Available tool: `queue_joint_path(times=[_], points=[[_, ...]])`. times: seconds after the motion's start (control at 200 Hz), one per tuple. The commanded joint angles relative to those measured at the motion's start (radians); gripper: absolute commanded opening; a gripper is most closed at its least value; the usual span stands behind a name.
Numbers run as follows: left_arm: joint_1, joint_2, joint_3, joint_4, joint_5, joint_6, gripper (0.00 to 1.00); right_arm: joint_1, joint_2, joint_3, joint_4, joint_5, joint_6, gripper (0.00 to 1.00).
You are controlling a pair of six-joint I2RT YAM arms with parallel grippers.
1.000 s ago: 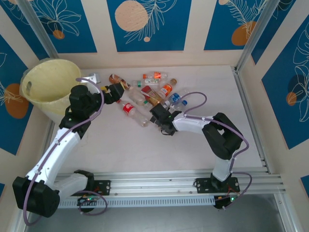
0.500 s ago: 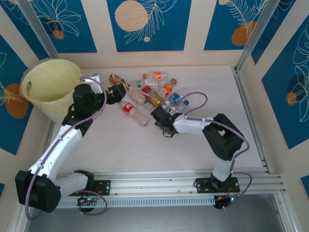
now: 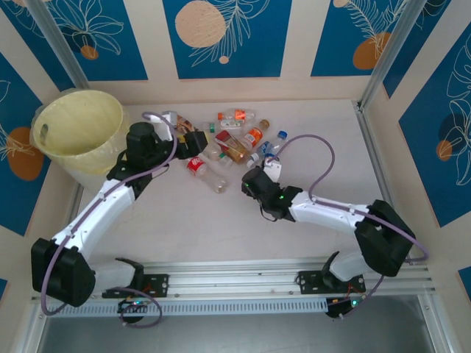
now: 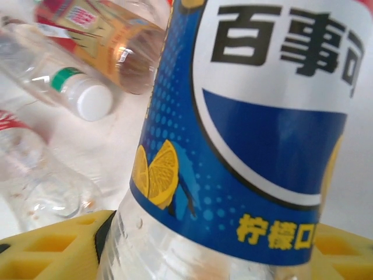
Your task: Put the plastic bottles in the bin
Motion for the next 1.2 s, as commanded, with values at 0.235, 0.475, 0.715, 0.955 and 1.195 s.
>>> queue_joint_path(times=[0.235,0.475,0.715,0.955,1.195], points=[[-0.09,0.088,0.06,0.036,0.106,0.0,1.0,-0.142,-0.168,-0.064,0.231,-0.493,-0.393,0.46],[-0.184,0.184,0.077,0.119,0.153,-0.033,1.0,-0.163,-0.193,-0.075,0.317,-0.736,-0.427,0.46],[-0.217,0.266,0.096,0.177,0.035,-0.106,1.0,-0.13,-0.18,-0.068,0.391,-0.843,-0.429,0.46],[-0.218,0.333,0.119,0.249,0.106,-0.134,0.96,-0.094,-0.16,-0.022,0.342,-0.858,-0.45,0.47],[-0.216,0.338,0.129,0.235,0.14,-0.123,0.68,-0.094,-0.154,-0.01,0.317,-0.845,-0.45,0.55]])
